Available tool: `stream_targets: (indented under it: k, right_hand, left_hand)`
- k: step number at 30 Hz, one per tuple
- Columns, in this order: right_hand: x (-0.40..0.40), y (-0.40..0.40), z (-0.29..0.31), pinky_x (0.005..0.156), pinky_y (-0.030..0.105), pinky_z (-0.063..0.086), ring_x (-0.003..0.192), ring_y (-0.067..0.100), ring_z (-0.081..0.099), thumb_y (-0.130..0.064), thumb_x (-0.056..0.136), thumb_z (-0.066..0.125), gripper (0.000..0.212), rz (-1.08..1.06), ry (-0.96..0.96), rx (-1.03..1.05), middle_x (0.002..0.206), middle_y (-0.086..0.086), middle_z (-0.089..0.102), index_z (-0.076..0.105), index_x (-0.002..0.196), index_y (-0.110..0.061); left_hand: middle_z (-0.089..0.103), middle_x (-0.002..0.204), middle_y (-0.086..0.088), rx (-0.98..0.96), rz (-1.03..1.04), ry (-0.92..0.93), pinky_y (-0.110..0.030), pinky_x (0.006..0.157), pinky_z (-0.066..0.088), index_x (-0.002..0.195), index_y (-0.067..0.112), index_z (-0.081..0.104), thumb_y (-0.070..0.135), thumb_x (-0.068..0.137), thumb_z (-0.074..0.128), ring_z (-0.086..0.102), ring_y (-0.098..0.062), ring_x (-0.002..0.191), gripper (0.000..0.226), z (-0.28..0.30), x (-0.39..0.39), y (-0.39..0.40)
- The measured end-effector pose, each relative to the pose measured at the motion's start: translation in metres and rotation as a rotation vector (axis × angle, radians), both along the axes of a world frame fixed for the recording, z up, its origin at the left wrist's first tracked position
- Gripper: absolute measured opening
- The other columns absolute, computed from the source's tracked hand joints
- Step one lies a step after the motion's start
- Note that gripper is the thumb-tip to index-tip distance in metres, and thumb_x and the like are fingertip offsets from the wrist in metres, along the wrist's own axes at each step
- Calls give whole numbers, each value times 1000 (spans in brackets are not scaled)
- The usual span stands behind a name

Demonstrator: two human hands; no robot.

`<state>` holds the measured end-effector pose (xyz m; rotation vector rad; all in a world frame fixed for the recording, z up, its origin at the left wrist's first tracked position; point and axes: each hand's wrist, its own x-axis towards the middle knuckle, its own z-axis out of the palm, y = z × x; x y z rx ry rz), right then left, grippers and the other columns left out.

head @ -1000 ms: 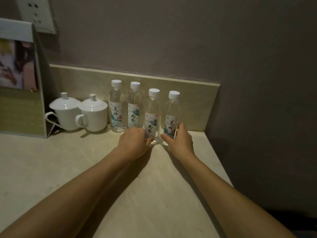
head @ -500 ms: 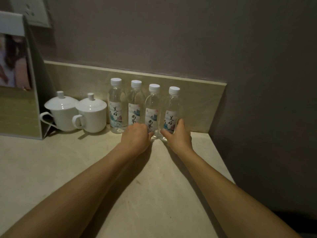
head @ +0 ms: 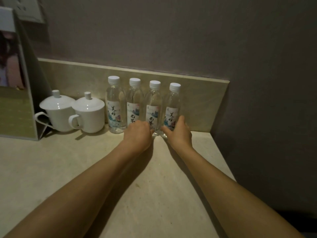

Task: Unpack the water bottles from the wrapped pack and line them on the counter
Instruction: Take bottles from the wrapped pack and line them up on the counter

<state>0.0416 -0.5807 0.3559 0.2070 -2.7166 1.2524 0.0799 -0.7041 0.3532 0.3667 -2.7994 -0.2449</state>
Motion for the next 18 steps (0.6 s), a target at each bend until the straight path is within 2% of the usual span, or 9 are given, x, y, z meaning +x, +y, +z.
stream_targets:
  k: [9, 18]
  right_hand:
    - [-4, 1, -2, 91, 52, 52, 118, 31, 56, -37, 86, 69, 52, 15, 13, 3, 131, 8, 53, 40, 124, -17]
    - [-2, -1, -1, 93, 54, 51, 121, 32, 54, -37, 85, 69, 55, 5, -5, -6, 133, 8, 52, 40, 127, -16]
  left_hand:
    - [67, 96, -12, -85, 26, -60, -39, 80, 56, 101, 7, 67, 34, 98, 54, 66, -30, 92, 30, 5, -1, 5]
    - [68, 95, -12, -73, 20, -61, -41, 81, 56, 100, 8, 66, 39, 98, 51, 66, -29, 90, 34, 4, -4, 4]
